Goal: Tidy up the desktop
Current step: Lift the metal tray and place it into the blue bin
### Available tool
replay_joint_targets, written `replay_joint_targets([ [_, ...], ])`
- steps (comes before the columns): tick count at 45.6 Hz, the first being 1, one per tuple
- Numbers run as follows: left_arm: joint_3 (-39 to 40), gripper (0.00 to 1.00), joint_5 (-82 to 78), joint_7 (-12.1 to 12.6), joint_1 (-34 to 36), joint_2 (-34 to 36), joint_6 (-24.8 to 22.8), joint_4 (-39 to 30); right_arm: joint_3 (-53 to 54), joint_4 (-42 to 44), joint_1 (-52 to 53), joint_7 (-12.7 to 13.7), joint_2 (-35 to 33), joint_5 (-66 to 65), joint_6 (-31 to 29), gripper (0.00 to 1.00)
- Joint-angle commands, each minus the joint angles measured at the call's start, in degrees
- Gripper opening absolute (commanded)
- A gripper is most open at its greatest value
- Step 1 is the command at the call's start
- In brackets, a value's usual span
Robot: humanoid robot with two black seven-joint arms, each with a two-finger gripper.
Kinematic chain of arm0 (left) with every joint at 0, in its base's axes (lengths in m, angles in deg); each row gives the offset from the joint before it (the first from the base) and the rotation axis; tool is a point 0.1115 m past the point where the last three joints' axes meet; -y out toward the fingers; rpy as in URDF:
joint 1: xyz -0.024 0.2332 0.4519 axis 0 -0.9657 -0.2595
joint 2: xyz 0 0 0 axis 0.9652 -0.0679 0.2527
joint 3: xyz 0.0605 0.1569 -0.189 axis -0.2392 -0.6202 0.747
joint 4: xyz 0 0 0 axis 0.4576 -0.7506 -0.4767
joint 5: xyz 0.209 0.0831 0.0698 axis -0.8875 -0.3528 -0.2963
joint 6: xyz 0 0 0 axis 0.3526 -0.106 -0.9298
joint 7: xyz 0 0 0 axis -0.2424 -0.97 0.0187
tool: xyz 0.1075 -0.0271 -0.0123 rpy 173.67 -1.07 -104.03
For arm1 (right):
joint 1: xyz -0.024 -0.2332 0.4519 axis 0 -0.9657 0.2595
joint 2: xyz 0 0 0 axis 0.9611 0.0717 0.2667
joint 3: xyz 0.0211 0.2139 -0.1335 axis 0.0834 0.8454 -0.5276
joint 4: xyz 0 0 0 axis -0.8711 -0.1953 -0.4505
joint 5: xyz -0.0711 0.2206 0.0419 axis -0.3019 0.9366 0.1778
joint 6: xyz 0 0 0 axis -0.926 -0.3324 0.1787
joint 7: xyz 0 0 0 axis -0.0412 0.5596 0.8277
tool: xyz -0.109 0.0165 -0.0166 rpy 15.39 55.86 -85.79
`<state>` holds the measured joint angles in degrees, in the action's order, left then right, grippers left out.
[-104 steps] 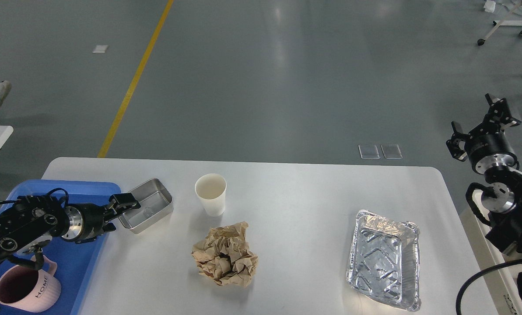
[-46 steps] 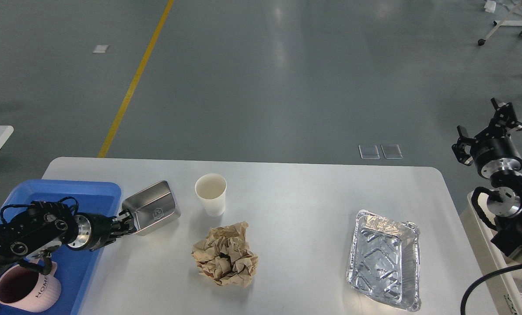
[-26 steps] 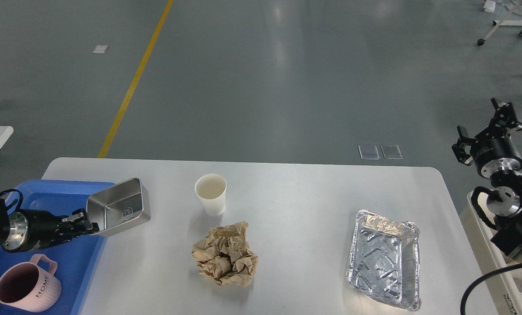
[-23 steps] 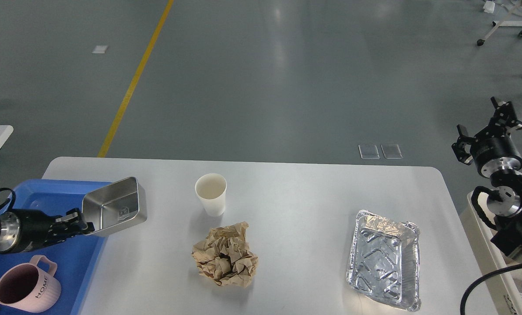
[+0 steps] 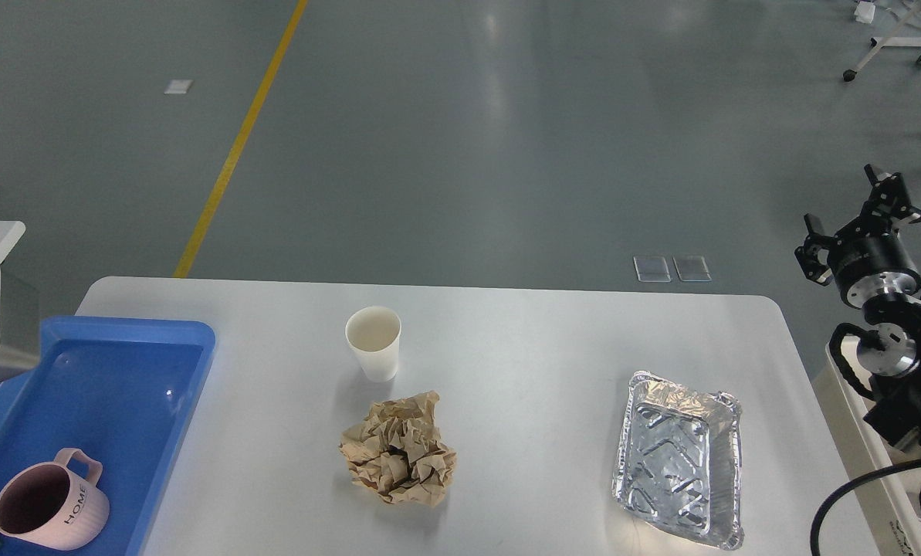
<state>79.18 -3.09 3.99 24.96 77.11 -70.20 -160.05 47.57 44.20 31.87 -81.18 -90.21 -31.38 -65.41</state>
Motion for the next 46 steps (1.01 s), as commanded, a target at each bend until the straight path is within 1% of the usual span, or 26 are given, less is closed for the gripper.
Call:
replay_joint_targets([
  [1, -0.7, 0.00, 0.0, -2.6, -0.1, 2.9, -0.4, 0.9, 0.0, 0.0, 0.1, 0.0, -0.1, 0.0, 0.0, 1.00],
  [6, -1.5, 0.00, 1.0, -2.1, 0.0, 2.0, 0.9, 2.3, 0.0, 0.0, 0.2, 0.0, 0.1, 0.0, 0.0, 1.00],
  [10, -2.5, 0.00, 4.6, -1.4, 0.0, -1.6, 2.8, 5.2, 0.0, 0.0, 0.1, 0.0, 0.2, 0.0, 0.0, 1.00],
  [12, -3.4, 0.00, 7.9, 0.3, -0.1, -3.4, 3.4, 7.6, 0.0, 0.0, 0.1, 0.0, 0.2, 0.0, 0.0, 1.00],
  [16, -4.9, 0.00, 15.5, 4.9, -0.1, -7.8, 3.6, 13.1, 0.0, 0.0, 0.1, 0.0, 0.2, 0.0, 0.0, 1.00],
  [23, -5.0, 0.00, 24.3, 9.8, -0.2, -16.2, 3.6, 22.7, -0.1, -0.1, 0.1, 0.0, 0.6, 0.0, 0.0, 1.00],
  [29, -5.0, 0.00, 30.5, 15.6, -1.0, -22.9, 3.6, 29.2, 0.0, -0.1, 0.2, 0.0, 0.6, 0.0, 0.0, 1.00],
  [33, -4.9, 0.00, 33.1, 17.7, -1.1, -28.5, 3.7, 34.3, 0.0, -0.1, 0.2, 0.0, 0.6, 0.0, 0.0, 1.00],
  [39, -4.6, 0.00, 33.4, 20.2, -1.1, -36.8, 3.8, 40.7, 0.0, -0.1, 0.3, 0.0, 1.0, 0.0, 0.0, 1.00],
  [46, -4.4, 0.00, 33.4, 22.8, -1.2, -44.8, 4.4, 47.4, -0.1, -0.1, 0.3, 0.0, 1.0, 0.0, 0.0, 1.00],
])
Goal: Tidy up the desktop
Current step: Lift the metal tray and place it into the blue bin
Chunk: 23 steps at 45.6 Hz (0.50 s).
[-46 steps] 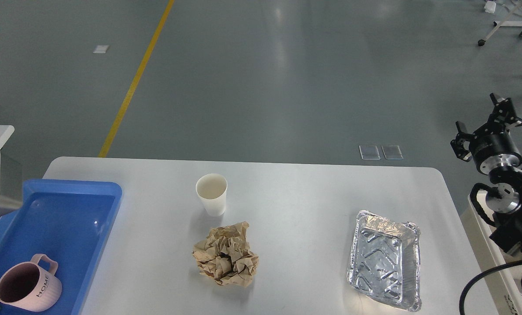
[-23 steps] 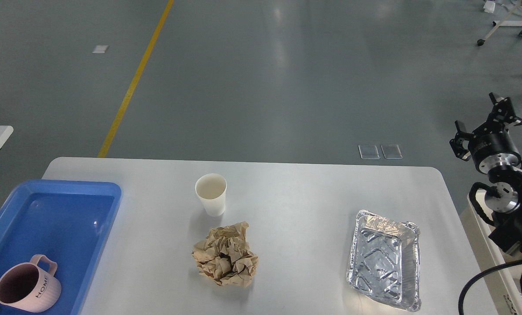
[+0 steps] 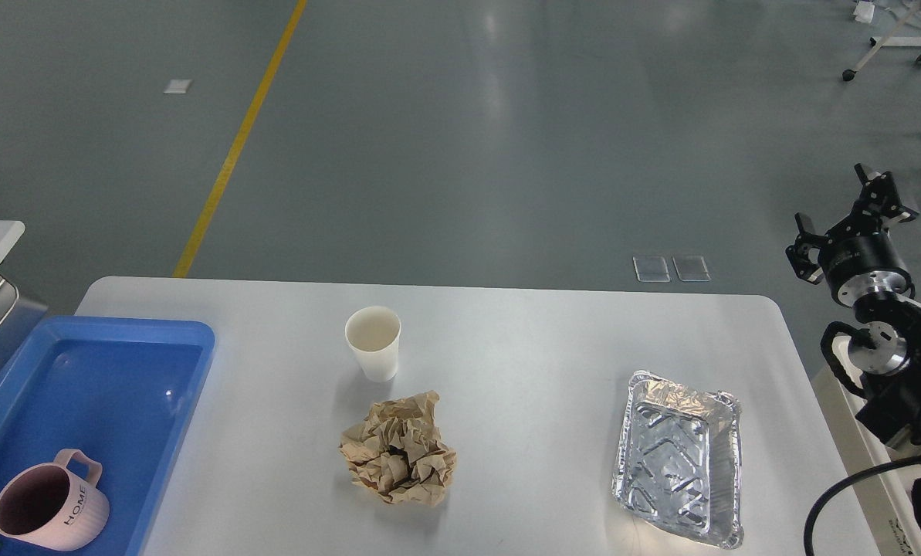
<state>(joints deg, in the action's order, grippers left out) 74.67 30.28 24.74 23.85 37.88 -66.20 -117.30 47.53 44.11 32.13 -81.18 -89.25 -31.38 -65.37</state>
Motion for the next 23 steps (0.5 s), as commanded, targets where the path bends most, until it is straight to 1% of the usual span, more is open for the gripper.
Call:
replay_joint_targets([
  [1, 0.1, 0.00, 0.0, 2.5, 0.0, -6.6, 0.5, 5.4, 0.0, 0.0, 0.0, 0.0, -0.1, 0.0, 0.0, 1.00],
  [8, 0.2, 0.00, 0.0, 6.8, 0.0, -12.2, 2.1, 10.3, 0.0, 0.0, 0.0, 0.0, -0.2, 0.0, 0.0, 1.00],
  [11, 0.2, 0.00, 0.0, 7.6, 0.1, -13.4, 2.6, 11.4, 0.0, 0.0, 0.0, 0.0, -0.2, 0.0, 0.0, 1.00],
  [14, 0.1, 0.00, 0.0, 7.8, 0.1, -13.7, 3.3, 12.1, 0.0, 0.0, 0.0, 0.0, -0.1, 0.0, 0.0, 1.00],
  [20, 0.2, 0.00, 0.0, 10.7, 0.2, -15.1, 4.8, 12.5, 0.0, 0.0, 0.0, 0.0, -0.1, 0.0, 0.0, 1.00],
  [23, 0.2, 0.00, -0.1, 11.5, 0.1, -15.3, 5.4, 12.6, 0.0, 0.0, 0.0, 0.0, -0.1, 0.0, 0.0, 1.00],
])
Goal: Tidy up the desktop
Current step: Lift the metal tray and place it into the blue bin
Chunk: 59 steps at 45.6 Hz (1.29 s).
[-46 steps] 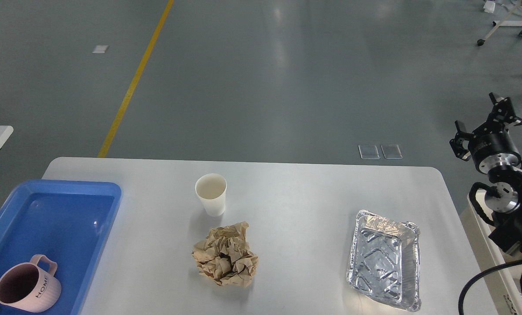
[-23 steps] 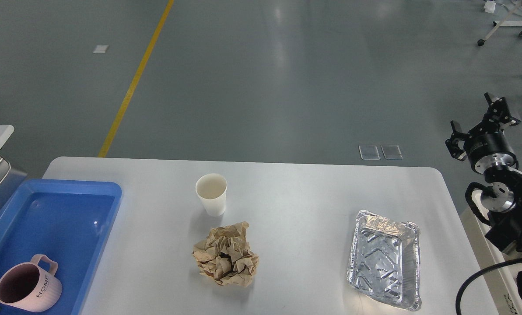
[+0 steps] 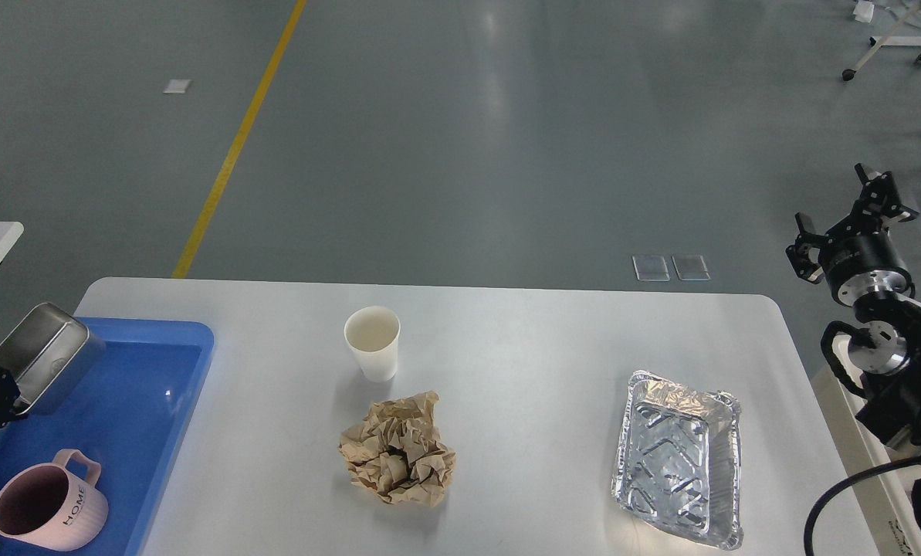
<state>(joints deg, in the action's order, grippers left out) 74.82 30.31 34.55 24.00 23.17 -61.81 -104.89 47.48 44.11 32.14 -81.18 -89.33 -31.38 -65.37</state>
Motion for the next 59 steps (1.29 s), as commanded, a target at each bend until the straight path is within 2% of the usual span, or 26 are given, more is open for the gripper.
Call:
replay_joint_targets([
  [1, -0.1, 0.01, -0.1, 1.7, 0.0, -0.7, 1.2, 0.2, 0.0, 0.0, 0.0, 0.0, 0.0, 0.0, 0.0, 1.00],
  [17, -0.7, 0.02, -1.3, 1.7, 0.1, -8.0, 2.0, 6.6, 0.0, -0.1, 0.0, 0.0, -0.2, 0.0, -0.1, 1.00],
  [25, -0.8, 0.02, -1.6, 2.1, 0.1, -9.0, 2.1, 7.0, 0.0, -0.1, 0.0, 0.0, -0.5, 0.0, -0.1, 1.00],
  [28, -0.9, 0.06, -1.5, 2.1, 0.1, -9.5, 2.2, 7.0, 0.0, -0.1, 0.0, 0.0, -0.7, 0.0, -0.1, 1.00],
  [32, -0.8, 0.22, -1.4, 2.1, 0.0, -9.5, 1.7, 7.0, 0.0, -0.1, 0.0, 0.0, -0.7, 0.0, -0.2, 1.00],
  [35, -0.8, 0.28, -1.4, 2.1, 0.1, -9.5, 1.2, 7.0, 0.0, -0.1, 0.0, 0.0, -0.7, 0.0, -0.2, 1.00],
  [40, -0.7, 0.47, -1.3, 2.0, 0.2, -9.5, 0.9, 6.8, 0.0, -0.1, 0.0, 0.0, -0.8, 0.0, -0.2, 1.00],
  [44, 0.2, 0.73, -1.0, 1.8, 0.6, -8.7, -1.5, 6.8, 0.0, -0.1, 0.3, 0.0, -0.8, 0.0, -0.2, 1.00],
  [48, 0.4, 0.82, -0.2, 1.6, 1.2, -6.9, -5.2, 6.8, 0.0, -0.1, 0.4, 0.0, -1.0, 0.0, -0.2, 1.00],
  [52, 2.5, 0.95, -0.1, 1.7, 2.4, -3.0, -9.6, 6.6, 0.0, -0.2, 0.4, 0.0, -1.4, 0.0, -0.3, 1.00],
  [59, 5.0, 0.97, -0.2, 1.8, 8.3, 1.4, -13.8, 6.6, 0.0, -0.2, 1.5, 0.1, -1.5, 0.0, -0.5, 1.00],
])
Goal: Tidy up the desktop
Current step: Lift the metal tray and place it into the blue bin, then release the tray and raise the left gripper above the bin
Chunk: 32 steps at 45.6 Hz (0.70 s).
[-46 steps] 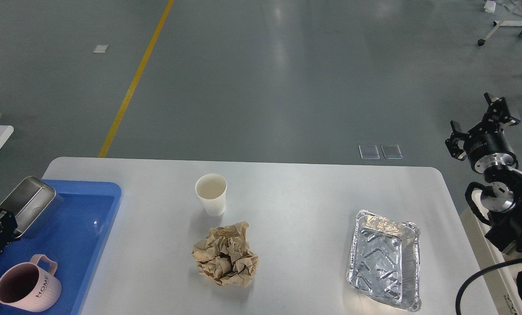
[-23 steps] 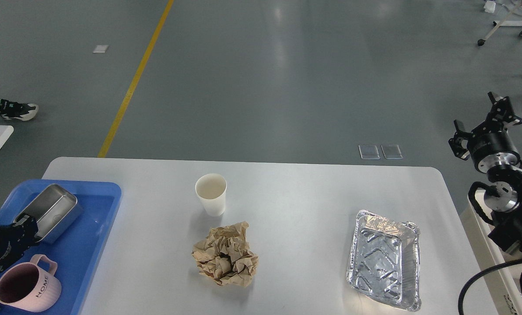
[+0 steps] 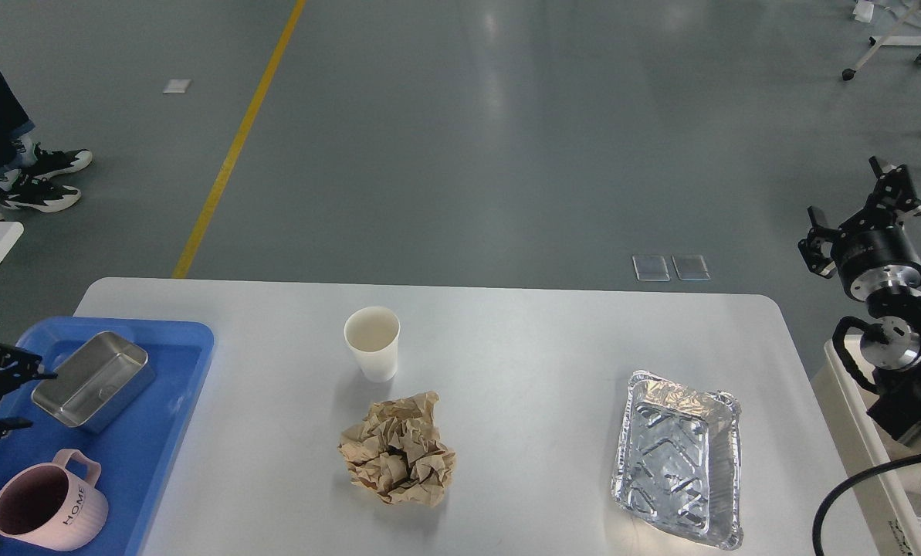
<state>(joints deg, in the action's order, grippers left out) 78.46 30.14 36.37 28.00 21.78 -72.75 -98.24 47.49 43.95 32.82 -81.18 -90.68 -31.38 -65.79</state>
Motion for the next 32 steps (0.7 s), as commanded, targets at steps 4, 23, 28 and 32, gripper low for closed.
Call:
replay_joint_targets([
  [4, 2.1, 0.97, 0.1, -1.0, 9.1, 4.0, -6.0, 0.0, 0.0, 0.1, 1.4, 0.1, -0.4, 0.0, -0.2, 1.00],
  [23, 24.9, 0.97, 11.0, -0.8, 18.5, -9.5, -7.3, 0.3, -2.4, 0.1, 1.8, 0.1, 0.0, -0.3, -0.1, 1.00],
  [28, 35.1, 0.97, 17.3, -0.4, 14.5, -13.9, -6.2, 0.2, -2.5, 0.1, 1.4, 0.0, 0.0, -0.4, -0.1, 1.00],
  [32, 43.1, 0.97, 20.1, 0.6, 11.2, -18.9, -6.1, 0.2, -2.5, 0.1, 1.1, 0.0, 0.0, -0.4, -0.1, 1.00],
])
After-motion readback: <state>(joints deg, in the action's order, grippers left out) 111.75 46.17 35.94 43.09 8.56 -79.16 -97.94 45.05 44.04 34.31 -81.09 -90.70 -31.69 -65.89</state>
